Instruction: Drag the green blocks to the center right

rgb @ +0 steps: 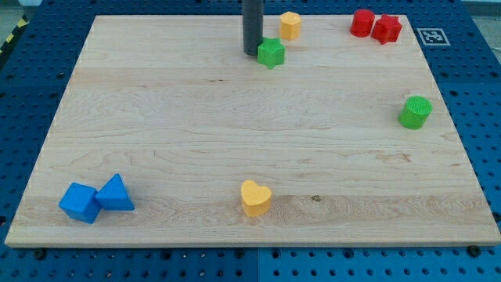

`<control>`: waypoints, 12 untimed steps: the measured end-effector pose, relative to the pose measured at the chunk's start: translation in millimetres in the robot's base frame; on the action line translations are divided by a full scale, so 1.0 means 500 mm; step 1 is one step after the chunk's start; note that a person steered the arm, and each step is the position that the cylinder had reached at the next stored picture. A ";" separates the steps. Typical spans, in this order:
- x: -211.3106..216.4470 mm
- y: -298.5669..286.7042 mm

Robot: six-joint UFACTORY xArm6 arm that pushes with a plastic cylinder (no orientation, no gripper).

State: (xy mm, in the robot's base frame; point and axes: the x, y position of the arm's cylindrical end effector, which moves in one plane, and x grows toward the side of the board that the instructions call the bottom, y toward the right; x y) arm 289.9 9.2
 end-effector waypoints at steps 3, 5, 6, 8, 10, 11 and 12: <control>0.043 0.058; 0.024 0.059; 0.015 0.067; 0.028 0.090; 0.052 0.168; 0.054 0.216; 0.073 0.251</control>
State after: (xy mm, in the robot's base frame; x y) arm 326.5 134.7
